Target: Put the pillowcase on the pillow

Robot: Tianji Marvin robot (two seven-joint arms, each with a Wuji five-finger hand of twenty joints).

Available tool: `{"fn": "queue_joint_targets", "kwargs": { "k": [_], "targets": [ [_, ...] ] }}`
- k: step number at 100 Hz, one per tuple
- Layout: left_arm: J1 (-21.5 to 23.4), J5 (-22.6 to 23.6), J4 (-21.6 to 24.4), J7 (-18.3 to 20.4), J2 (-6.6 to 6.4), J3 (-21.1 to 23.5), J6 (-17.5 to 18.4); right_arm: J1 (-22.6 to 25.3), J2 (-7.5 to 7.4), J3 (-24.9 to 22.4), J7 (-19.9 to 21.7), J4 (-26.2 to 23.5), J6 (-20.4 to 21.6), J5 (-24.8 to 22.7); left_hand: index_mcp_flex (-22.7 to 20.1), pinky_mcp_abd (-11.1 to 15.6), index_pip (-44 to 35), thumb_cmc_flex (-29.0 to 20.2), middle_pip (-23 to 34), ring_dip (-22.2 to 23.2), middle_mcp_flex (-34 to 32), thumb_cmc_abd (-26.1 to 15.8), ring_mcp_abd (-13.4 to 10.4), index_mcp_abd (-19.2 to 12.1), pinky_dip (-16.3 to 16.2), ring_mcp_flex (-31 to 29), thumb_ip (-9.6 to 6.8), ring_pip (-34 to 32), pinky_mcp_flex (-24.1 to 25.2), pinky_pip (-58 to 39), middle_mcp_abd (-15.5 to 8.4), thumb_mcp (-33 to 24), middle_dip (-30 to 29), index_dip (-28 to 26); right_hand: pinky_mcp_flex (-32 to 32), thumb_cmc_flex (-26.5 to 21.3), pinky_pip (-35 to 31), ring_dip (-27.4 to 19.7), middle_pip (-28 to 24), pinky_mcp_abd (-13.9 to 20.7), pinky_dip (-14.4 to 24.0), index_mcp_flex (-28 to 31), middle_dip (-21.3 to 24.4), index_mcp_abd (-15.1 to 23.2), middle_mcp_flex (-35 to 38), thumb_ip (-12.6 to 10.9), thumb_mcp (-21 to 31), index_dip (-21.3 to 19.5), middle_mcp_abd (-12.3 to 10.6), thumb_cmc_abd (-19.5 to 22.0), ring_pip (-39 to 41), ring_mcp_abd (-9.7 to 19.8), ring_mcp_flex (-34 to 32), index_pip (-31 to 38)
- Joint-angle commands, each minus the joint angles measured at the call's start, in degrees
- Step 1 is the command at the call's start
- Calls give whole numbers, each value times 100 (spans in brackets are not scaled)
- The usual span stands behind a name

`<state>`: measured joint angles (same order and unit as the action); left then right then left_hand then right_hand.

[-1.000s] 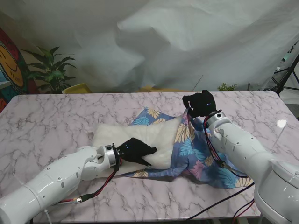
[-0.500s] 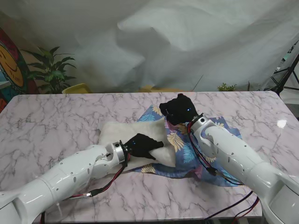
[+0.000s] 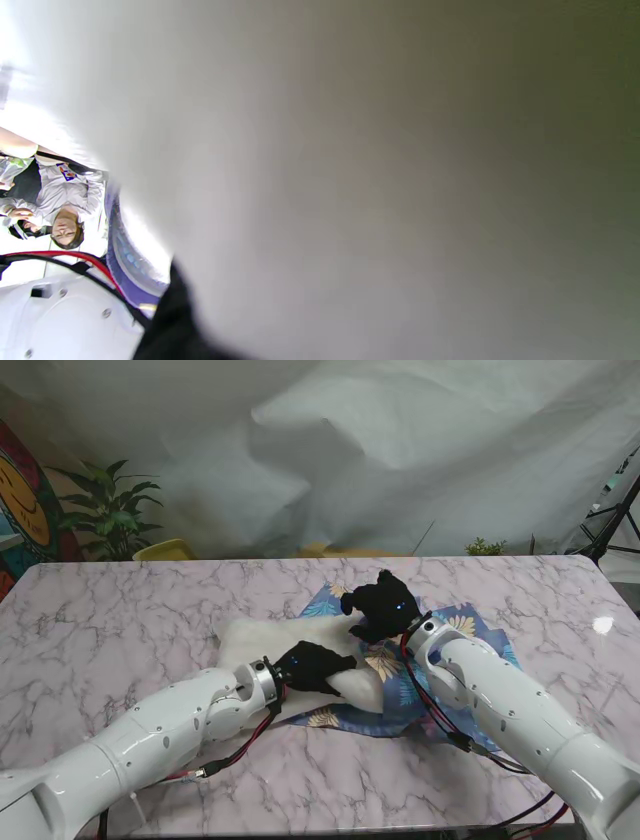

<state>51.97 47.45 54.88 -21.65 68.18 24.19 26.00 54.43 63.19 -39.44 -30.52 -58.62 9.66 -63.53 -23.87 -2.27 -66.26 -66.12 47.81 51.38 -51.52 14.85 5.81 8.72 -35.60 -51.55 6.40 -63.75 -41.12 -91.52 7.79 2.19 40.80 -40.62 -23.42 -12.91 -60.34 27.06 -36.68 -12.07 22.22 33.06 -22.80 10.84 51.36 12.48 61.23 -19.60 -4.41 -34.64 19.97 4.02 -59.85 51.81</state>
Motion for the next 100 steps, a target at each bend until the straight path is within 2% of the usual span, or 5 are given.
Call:
{"fn": "queue_joint_targets", "kwargs": {
  "k": [1,41,84,93,100],
  "targets": [
    [-39,-54,-68,144,55,-57,29,190,-191,-106,-62,-232,38,-179,-6,614,-361,-730,372,-74,-372,-568,-188,-482,-129,-111,-349,37,48,-89,-134,-536,27,-22,389,426,234,-267,358,-233,20,-366,242,-476,-585,-174,-367,98,238,417,-467,-330,559,-712],
    [-127,-310,-209,444,114,-144,-215,2249,-513,-2390,1274,-2761,170,-1494,-6,653,-330,-740,378,-68,-373,-619,-206,-463,-117,-132,-368,8,-1,-124,-116,-480,18,-20,1053,880,595,-813,721,-277,-178,-854,554,-801,-1759,-457,-2144,569,757,1646,-688,-600,1935,-1906],
    [-180,-383,-310,305,220,-161,-416,3239,-603,-3170,2976,-3215,770,-1366,-12,641,-281,-775,379,-74,-371,-634,-202,-414,-91,-137,-385,4,-18,-137,-100,-427,8,-35,1127,1432,763,-623,563,-406,-91,-726,187,-917,-1762,-348,-3094,386,667,1873,-526,-499,1890,-2180],
    [-204,-278,-358,72,252,-206,-486,3073,-614,-2933,2622,-2931,556,-1470,-12,634,-266,-737,302,-104,-357,-641,-181,-415,-70,-108,-401,70,11,-110,-118,-388,-42,-42,769,710,626,-430,102,-350,80,-219,-161,-340,-1192,-350,-3125,-185,327,1501,-239,-321,1273,-1521],
    [-181,-264,-346,28,254,-182,-495,2777,-611,-2550,1746,-2454,269,-1521,-15,636,-236,-729,265,-126,-348,-624,-159,-422,-64,-88,-409,114,14,-106,-106,-373,-67,-22,172,-820,231,-20,-498,-174,220,637,-553,673,31,-507,-3591,-806,-315,1248,403,84,118,-409]
  ]
}}
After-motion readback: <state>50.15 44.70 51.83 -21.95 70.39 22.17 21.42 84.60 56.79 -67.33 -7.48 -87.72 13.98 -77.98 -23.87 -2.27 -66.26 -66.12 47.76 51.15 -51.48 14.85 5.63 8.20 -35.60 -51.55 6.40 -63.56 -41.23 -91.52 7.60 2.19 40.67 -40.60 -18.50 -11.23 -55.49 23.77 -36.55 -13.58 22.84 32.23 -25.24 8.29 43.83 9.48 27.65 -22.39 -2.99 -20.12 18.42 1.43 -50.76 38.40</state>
